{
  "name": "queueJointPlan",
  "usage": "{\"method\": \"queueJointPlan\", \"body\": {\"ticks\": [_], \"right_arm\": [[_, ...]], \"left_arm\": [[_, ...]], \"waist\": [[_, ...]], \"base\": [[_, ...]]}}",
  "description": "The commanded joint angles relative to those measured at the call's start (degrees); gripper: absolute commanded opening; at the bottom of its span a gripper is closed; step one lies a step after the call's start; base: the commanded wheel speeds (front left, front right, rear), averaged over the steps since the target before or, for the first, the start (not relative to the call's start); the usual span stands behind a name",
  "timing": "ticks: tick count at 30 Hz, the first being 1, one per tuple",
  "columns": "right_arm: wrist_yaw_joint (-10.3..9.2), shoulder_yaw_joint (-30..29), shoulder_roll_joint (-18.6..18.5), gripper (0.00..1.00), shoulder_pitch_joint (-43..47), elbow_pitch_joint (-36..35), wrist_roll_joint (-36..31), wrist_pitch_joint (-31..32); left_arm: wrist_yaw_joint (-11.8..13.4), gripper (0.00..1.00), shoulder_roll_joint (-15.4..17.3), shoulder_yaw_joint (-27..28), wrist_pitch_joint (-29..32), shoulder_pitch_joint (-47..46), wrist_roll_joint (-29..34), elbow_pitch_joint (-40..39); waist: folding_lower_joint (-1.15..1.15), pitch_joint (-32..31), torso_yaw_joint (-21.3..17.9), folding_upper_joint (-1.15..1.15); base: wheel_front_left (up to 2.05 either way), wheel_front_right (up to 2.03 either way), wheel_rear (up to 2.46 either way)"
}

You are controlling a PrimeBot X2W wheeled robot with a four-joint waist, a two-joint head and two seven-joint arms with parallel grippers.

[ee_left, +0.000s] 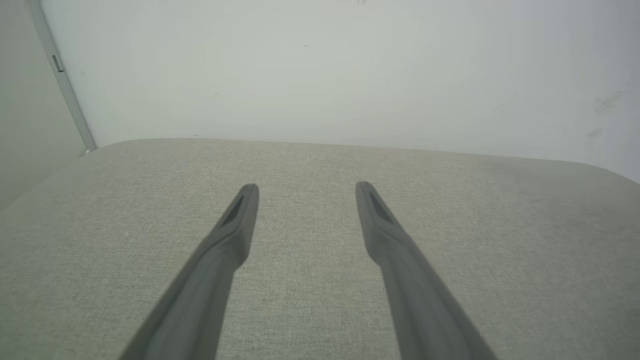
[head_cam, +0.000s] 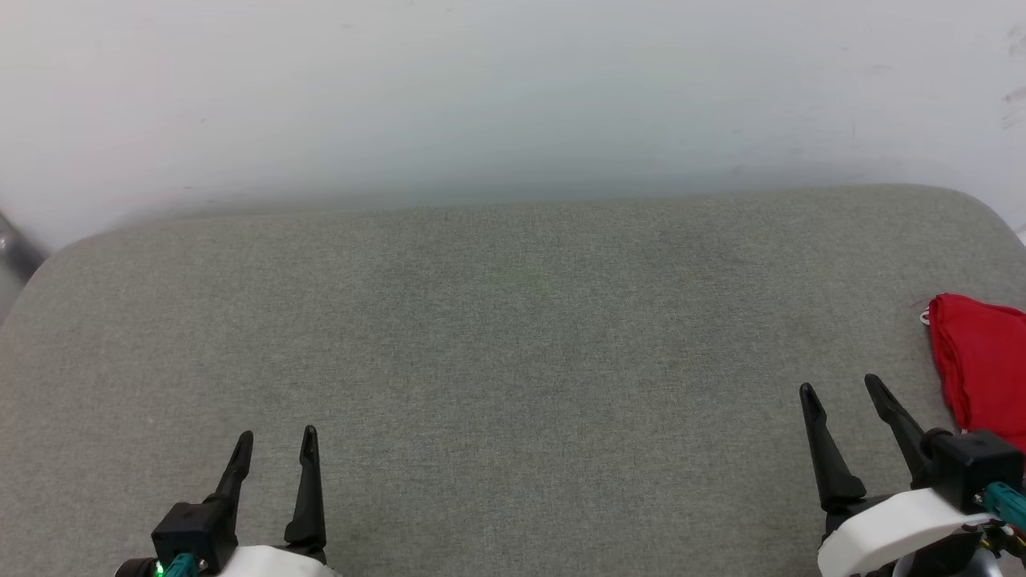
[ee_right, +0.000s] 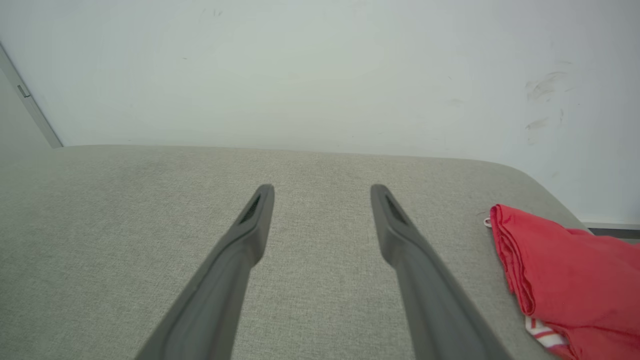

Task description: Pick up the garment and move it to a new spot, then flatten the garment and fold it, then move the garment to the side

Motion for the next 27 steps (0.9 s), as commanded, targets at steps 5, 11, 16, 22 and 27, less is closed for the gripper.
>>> {"method": "queueJointPlan", "body": {"ticks": [5,11,16,22,27], "right_arm": [[-0.07,0.1,-0.1,1.00,0.0,0.3,0.7,-0.2],[0.00,-0.1,0.1,0.00,-0.3,1.9,4.7,0.0],[0.00,-0.4,0.2,0.00,-1.0,3.1,10.7,0.4],[-0.01,-0.8,0.3,0.00,-1.9,4.5,17.2,0.7],[-0.01,-1.2,0.4,0.00,-2.6,5.6,22.3,0.9]], "left_arm": [[0.5,1.00,-0.1,-0.1,-0.2,-0.4,0.0,0.1],[-0.3,0.00,-0.9,0.6,1.0,-0.2,-3.7,1.1],[-1.2,0.00,-1.5,1.7,2.5,-1.0,-8.7,1.7],[-2.3,0.00,-2.2,2.8,4.0,-2.0,-14.1,2.4],[-3.2,0.00,-2.7,3.8,5.2,-2.6,-18.3,2.9]], "waist": [[0.00,0.0,-0.1,0.00],[0.00,0.0,0.0,0.00],[0.00,0.0,0.1,0.00],[0.00,0.1,0.2,0.00],[0.00,0.1,0.2,0.00]], "base": [[0.00,0.00,0.00],[0.00,0.00,0.00],[0.00,0.00,0.00],[0.00,0.00,0.00],[0.00,0.00,0.00]]}}
